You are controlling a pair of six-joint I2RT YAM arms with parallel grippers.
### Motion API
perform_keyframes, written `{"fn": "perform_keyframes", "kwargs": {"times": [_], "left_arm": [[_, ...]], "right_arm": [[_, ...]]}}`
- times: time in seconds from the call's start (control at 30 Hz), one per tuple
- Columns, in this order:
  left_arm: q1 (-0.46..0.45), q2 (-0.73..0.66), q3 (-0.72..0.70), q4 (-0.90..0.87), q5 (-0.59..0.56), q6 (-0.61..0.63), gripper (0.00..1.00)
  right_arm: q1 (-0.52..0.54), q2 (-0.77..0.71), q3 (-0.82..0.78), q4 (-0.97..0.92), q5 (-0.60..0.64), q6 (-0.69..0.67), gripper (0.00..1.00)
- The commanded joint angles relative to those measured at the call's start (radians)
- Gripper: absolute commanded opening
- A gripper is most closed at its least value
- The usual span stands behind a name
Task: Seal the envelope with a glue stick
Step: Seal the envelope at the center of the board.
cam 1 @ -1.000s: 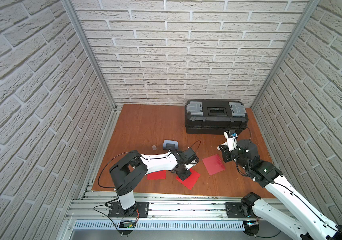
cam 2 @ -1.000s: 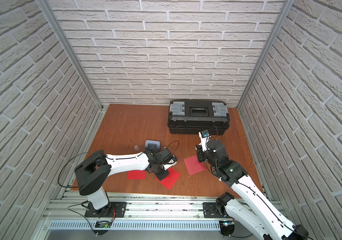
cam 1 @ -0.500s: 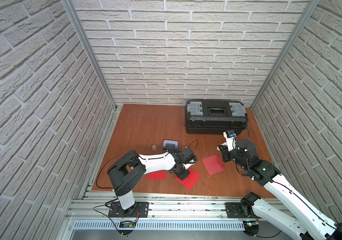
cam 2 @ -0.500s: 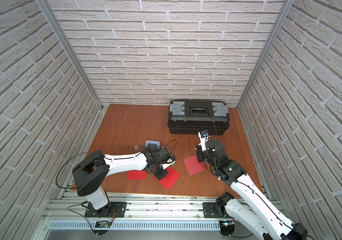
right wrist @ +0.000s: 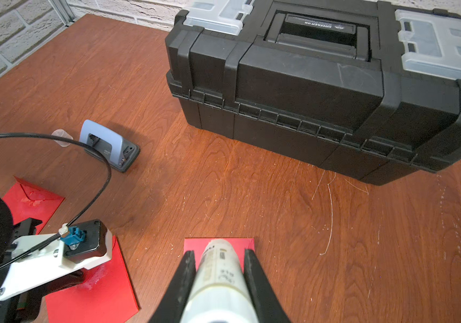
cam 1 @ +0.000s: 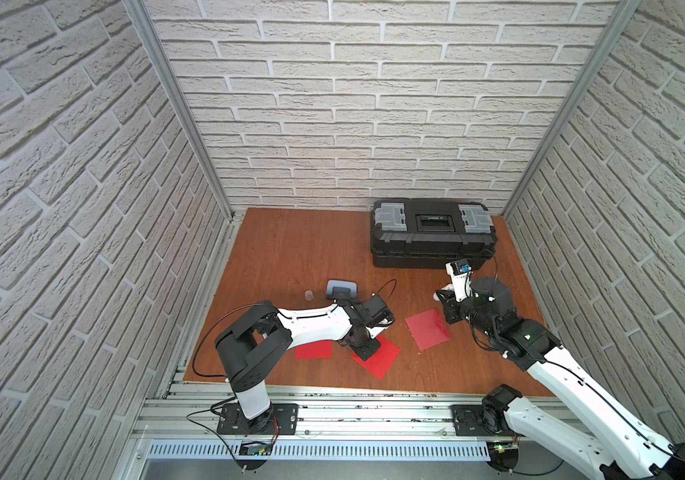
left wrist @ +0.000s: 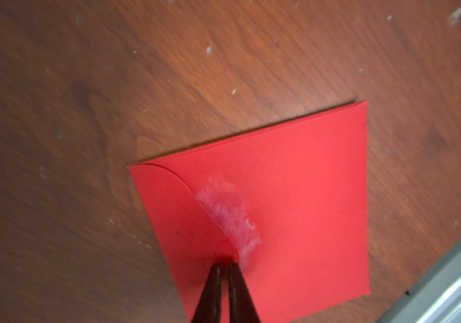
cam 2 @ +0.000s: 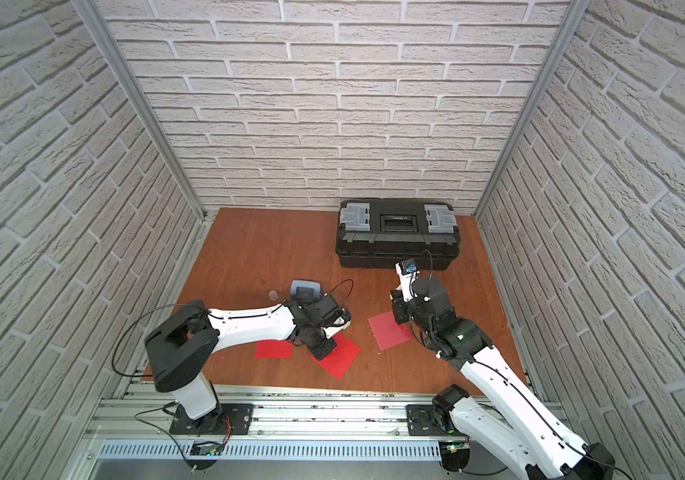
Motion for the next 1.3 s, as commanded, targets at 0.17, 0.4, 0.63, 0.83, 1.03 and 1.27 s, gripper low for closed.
{"fn": "perform_keyframes", "kwargs": {"times": [0.17, 0.4, 0.63, 0.83, 1.03, 1.27], "left_arm": [[-0.005, -0.086, -0.017, -0.032, 0.002, -0.009, 0.11], [-0.008, -0.054, -0.036, -0.034, 0.023, -0.020, 0.10], [-0.014, 0.056, -0.060, -0.004, 0.022, -0.040, 0.09], [-0.022, 0.067, -0.064, -0.010, 0.025, -0.048, 0.08], [-0.012, -0.030, -0.042, -0.026, -0.012, -0.056, 0.10], [-0.010, -0.069, -0.047, -0.008, -0.010, -0.093, 0.11]], "right_arm": [[-0.007, 0.009, 0.030, 0.040, -0.015, -0.009, 0.03], [-0.007, 0.027, 0.037, 0.046, -0.023, -0.012, 0.03], [-0.007, 0.035, 0.041, 0.045, -0.028, -0.012, 0.03], [-0.007, 0.025, 0.042, 0.032, -0.020, -0.016, 0.03], [-0.007, 0.022, 0.047, 0.031, -0.023, -0.012, 0.03], [-0.007, 0.016, 0.042, 0.034, -0.025, -0.008, 0.03]]}}
